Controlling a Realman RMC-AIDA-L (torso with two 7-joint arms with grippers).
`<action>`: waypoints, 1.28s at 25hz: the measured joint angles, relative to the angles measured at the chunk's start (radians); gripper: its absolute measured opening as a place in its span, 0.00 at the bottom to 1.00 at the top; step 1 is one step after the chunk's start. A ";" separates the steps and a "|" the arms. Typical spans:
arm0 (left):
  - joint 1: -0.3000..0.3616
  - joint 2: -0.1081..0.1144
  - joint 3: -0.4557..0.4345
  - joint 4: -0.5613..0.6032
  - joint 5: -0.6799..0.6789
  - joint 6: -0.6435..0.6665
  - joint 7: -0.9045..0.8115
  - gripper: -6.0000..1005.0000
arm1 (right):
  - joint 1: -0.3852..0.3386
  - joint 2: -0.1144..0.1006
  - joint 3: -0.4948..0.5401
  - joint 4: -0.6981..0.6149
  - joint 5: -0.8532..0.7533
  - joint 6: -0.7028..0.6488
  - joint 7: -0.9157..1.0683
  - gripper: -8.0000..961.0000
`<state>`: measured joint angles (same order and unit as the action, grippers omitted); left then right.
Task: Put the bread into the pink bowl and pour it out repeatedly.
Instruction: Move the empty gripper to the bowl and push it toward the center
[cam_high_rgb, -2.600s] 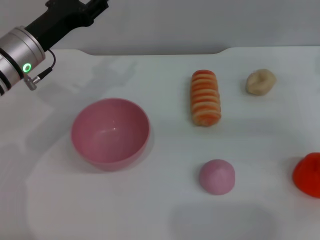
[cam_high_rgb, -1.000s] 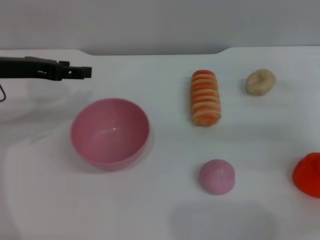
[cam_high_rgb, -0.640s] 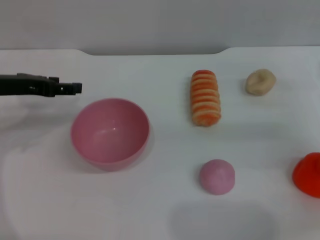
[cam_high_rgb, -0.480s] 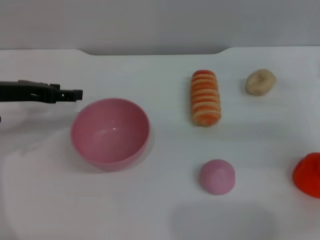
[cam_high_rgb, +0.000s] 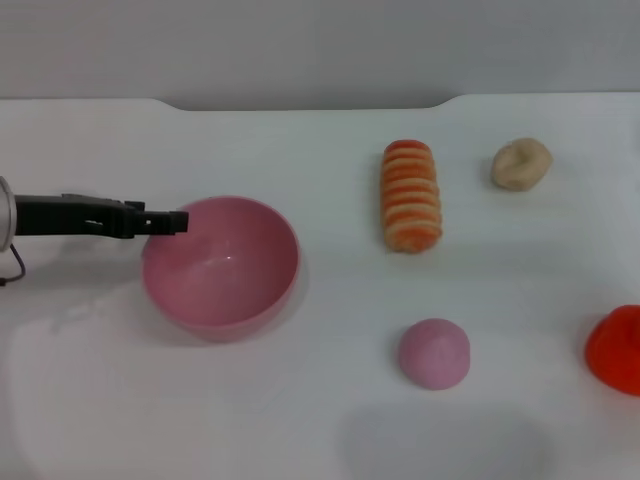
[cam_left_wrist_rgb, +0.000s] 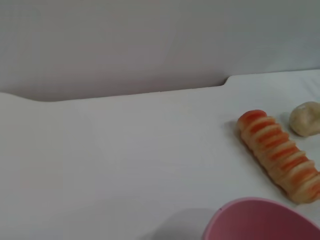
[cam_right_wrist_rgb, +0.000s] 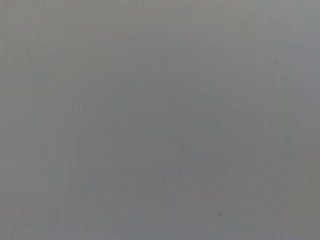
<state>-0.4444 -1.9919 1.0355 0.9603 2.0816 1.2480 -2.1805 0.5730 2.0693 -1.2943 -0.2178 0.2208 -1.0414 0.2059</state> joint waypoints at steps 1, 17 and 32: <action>0.001 -0.006 0.000 0.000 0.006 -0.003 0.000 0.79 | 0.001 0.000 0.000 0.000 0.000 0.000 0.000 0.55; -0.061 -0.056 0.001 0.000 0.228 -0.068 -0.073 0.76 | 0.005 -0.002 -0.002 0.000 0.000 0.000 -0.001 0.55; -0.101 -0.056 0.052 -0.006 0.307 -0.060 -0.156 0.70 | 0.006 -0.003 0.005 0.000 0.000 0.000 -0.002 0.56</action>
<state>-0.5456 -2.0478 1.0871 0.9540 2.3884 1.1881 -2.3369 0.5793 2.0661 -1.2897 -0.2178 0.2209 -1.0415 0.2039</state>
